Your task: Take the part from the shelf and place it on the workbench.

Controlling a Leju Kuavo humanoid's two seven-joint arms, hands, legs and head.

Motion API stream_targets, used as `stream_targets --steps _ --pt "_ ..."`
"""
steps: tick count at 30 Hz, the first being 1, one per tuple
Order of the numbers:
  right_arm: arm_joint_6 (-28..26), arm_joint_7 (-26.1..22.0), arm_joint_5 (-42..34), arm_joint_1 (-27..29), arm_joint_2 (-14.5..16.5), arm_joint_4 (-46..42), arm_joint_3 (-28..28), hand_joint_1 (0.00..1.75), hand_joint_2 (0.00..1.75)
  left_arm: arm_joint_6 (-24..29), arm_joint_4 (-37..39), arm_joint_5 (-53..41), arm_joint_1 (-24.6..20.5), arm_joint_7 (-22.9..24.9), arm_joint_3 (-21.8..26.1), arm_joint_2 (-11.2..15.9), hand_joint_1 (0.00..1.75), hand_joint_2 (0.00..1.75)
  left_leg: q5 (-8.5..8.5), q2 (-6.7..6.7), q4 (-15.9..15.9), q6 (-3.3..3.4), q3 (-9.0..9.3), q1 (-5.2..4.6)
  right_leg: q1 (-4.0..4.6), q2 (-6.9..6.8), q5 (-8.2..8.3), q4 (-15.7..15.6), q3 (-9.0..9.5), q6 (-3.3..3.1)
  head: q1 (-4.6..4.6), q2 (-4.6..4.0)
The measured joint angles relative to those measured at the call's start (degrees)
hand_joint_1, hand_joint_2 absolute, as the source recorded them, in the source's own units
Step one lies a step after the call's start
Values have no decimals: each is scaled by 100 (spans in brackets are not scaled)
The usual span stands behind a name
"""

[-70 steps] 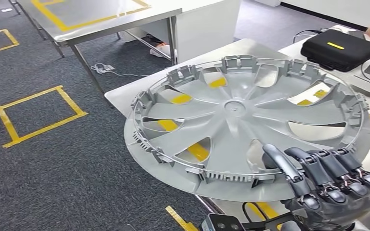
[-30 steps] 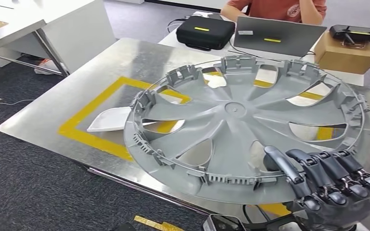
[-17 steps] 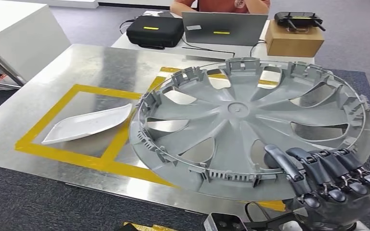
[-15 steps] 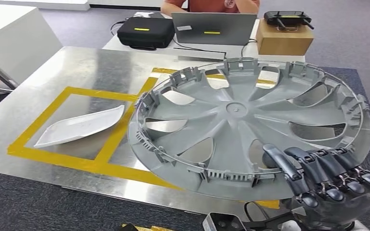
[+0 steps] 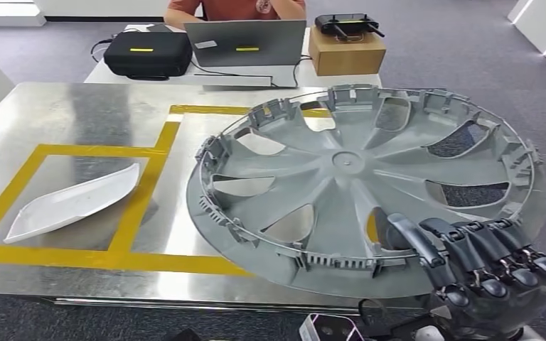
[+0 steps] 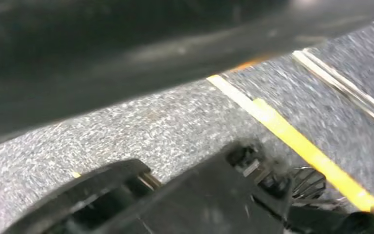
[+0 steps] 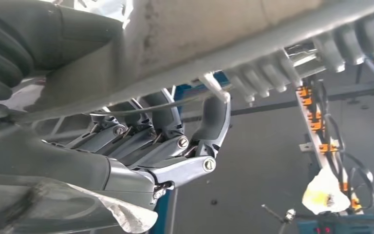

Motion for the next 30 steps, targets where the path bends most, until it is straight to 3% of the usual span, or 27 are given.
stream_targets --steps 2,3,4,7,9,13,16,19,23,30 --pt "1 8 -1 0 0 2 0 175 175 0 0 -7 25 1 1 4 0 0 -5 171 3 7 -8 0 -20 -159 -298 692 -310 52 14 0" --pt "1 16 0 1 0 3 -1 175 175 0 0 -14 33 1 2 6 0 0 -8 236 6 2 -10 3 -36 -188 -308 809 -342 77 13 0" --pt "2 27 1 1 0 3 -4 175 175 0 0 -19 30 2 2 5 0 0 -13 285 13 -9 -11 8 -55 -207 -219 707 -254 98 13 0" --pt "1 46 2 2 0 3 -11 175 175 0 0 -46 -1 2 4 1 0 0 -61 343 87 -92 -20 11 -95 -276 170 -388 437 119 15 0" --pt "1 42 -1 3 0 2 -11 175 175 0 -1 -63 -10 3 15 7 0 0 -95 348 148 -143 -39 -15 -97 -299 203 -739 661 76 1 0" --pt "2 36 3 5 2 2 -11 175 175 0 -1 -75 -8 13 39 20 0 0 -68 341 153 13 -49 -28 -86 -284 222 -754 664 37 -20 0" --pt "2 36 4 5 2 2 -13 175 175 0 -1 -76 -9 19 76 21 0 0 -49 341 127 27 -39 -21 -64 -282 212 -751 663 4 -22 0" --pt "1 50 4 5 2 5 -15 175 175 0 -1 -86 -9 20 111 21 0 0 -35 341 112 -42 -39 0 -38 -286 205 -746 661 -35 -19 0" --pt "2 75 4 6 2 8 -25 175 175 0 -1 -110 -8 20 133 20 0 0 -30 341 86 -243 -40 22 -27 -288 205 -739 650 -49 -17 0" --pt "2 83 4 7 2 8 -30 175 175 0 -1 -119 -7 20 137 20 0 0 -32 341 93 -258 -47 -3 -49 -290 216 -742 654 -38 -15 0"
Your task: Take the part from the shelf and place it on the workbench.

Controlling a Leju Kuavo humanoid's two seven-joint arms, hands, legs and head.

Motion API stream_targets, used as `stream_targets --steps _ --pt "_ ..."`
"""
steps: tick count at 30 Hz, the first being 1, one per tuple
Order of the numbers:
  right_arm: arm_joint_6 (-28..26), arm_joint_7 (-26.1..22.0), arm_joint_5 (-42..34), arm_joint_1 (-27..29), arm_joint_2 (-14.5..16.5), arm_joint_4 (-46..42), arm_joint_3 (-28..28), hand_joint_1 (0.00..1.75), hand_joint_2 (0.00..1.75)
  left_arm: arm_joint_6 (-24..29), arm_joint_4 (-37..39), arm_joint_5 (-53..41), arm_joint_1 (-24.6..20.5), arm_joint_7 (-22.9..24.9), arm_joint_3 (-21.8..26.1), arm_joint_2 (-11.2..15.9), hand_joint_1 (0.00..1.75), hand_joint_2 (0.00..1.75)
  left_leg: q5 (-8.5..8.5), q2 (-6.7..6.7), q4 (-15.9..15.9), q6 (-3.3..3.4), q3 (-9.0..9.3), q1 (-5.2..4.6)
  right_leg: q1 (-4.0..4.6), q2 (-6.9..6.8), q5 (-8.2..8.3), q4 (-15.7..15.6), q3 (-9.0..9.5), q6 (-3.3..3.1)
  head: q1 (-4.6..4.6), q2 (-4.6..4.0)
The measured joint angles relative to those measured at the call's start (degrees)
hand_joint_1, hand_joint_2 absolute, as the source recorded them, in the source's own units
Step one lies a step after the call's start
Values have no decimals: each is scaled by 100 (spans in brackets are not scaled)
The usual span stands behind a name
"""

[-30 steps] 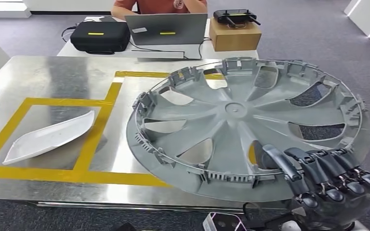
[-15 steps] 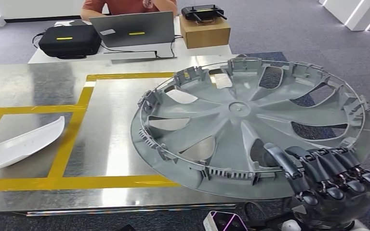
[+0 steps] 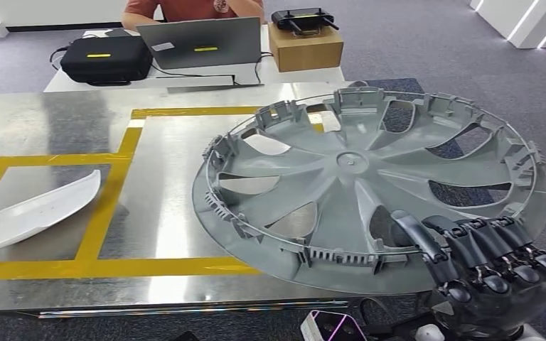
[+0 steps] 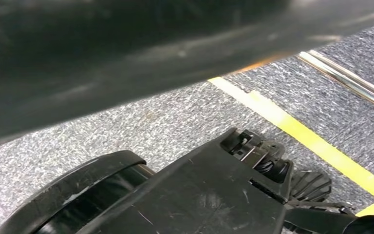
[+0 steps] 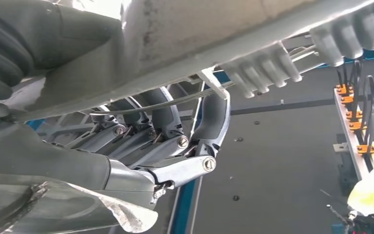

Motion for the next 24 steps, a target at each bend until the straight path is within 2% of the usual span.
stream_targets --steps 18,24 --pt "0 87 0 4 0 32 -20 175 175 -9 1 -53 0 3 37 2 0 0 -5 0 26 8 -12 -10 -11 0 8 -3 0 12 -1 0" --pt "0 262 4 36 -2 469 -3 175 175 -2 0 -14 2 33 47 2 0 0 -5 0 26 9 -12 -10 -11 0 8 -3 0 12 0 0"
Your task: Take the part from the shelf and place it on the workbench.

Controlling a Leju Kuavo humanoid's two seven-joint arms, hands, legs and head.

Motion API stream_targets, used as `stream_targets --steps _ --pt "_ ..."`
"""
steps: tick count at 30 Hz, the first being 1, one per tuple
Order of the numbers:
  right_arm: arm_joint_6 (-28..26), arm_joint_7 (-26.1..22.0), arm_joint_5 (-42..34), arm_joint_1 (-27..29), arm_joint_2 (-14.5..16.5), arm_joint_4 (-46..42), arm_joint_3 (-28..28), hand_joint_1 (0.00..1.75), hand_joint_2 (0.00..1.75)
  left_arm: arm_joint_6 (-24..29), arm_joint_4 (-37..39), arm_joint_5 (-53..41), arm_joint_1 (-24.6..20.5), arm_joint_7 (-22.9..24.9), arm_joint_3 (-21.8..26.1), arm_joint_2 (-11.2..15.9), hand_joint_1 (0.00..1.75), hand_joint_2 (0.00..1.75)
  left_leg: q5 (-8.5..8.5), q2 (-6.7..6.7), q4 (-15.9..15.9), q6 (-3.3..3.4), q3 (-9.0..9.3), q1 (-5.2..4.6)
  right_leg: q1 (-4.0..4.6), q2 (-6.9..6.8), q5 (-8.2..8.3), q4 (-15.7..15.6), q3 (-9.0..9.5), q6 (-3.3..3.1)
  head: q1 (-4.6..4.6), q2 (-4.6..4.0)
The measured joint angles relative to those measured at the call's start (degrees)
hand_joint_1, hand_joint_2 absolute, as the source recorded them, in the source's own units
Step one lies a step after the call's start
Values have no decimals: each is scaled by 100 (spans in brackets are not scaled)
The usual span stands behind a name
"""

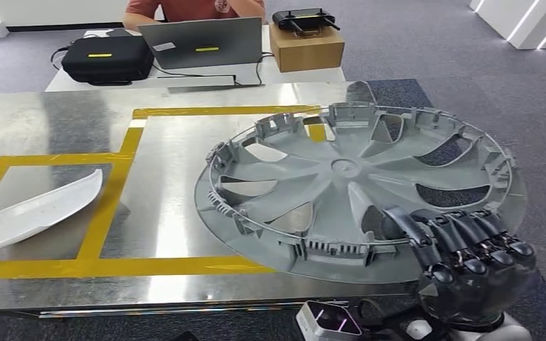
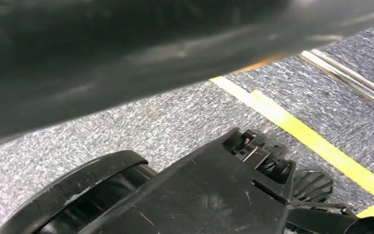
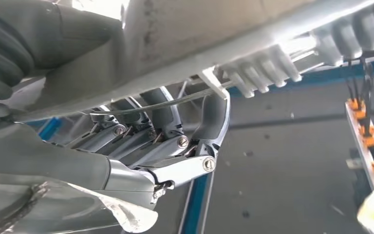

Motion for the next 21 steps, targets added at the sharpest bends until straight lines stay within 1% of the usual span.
stream_targets --steps 6,10,21 --pt "0 186 8 84 -1 756 147 175 175 0 -1 -87 0 23 71 1 0 0 0 0 0 0 -1 0 0 -3 0 0 -1 0 -1 0" --pt "-2 332 8 86 -10 1110 182 175 175 0 -1 -124 1 24 92 1 0 0 0 0 1 0 -3 0 0 -4 0 0 -1 0 -1 0" --pt "-2 457 7 46 -27 1527 201 175 175 2 0 -178 1 24 135 1 0 0 -2 -1 3 3 -5 0 0 -4 0 0 -2 0 0 0"
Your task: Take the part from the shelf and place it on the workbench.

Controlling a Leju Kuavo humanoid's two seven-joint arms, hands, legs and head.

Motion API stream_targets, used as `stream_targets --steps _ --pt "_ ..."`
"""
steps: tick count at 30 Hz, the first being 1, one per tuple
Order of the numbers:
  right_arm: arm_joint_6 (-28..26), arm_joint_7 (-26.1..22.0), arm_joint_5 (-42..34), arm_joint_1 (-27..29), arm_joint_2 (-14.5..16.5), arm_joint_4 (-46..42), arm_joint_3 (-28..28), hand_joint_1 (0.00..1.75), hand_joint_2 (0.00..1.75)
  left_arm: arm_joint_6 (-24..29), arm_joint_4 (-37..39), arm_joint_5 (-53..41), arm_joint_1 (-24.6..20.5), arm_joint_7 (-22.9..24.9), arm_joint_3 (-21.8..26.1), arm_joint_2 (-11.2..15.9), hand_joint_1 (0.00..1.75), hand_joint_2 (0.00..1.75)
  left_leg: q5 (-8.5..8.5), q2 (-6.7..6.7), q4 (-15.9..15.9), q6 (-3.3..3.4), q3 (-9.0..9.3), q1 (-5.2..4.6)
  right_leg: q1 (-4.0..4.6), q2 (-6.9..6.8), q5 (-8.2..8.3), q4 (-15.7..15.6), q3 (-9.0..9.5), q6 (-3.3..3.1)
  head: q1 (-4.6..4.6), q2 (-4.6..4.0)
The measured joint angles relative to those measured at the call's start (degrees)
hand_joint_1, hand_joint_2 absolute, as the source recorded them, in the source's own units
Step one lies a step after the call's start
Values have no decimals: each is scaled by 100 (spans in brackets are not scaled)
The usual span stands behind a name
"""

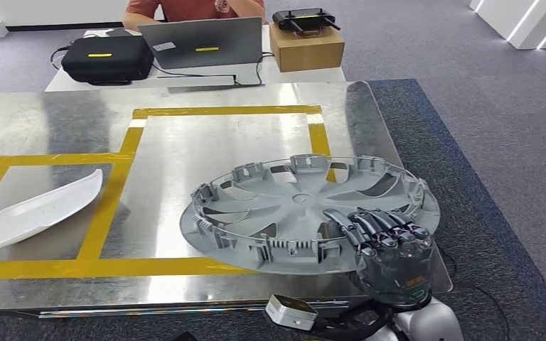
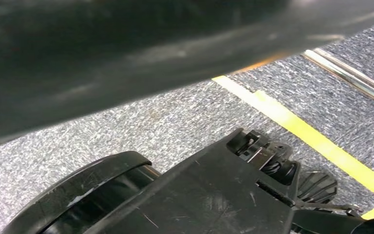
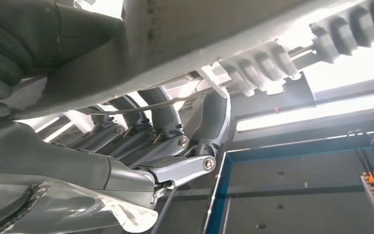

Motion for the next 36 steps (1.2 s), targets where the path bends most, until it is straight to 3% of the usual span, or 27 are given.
stream_targets --steps 17,28,36 --pt "-1 -115 0 -54 -30 361 0 175 175 -1 1 -54 1 -1 98 0 0 0 -1 0 2 1 -1 0 0 0 0 0 0 0 0 0" --pt "0 -653 -2 -193 -36 674 -98 175 175 -38 -1 -229 -14 9 103 -7 0 0 -1 0 5 2 -1 0 0 0 1 0 0 2 -1 0" --pt "-2 -1292 -9 -465 -41 916 -802 175 175 -107 -1 -345 -33 11 103 -9 0 0 -5 0 15 8 -4 0 0 2 5 0 0 7 0 0"
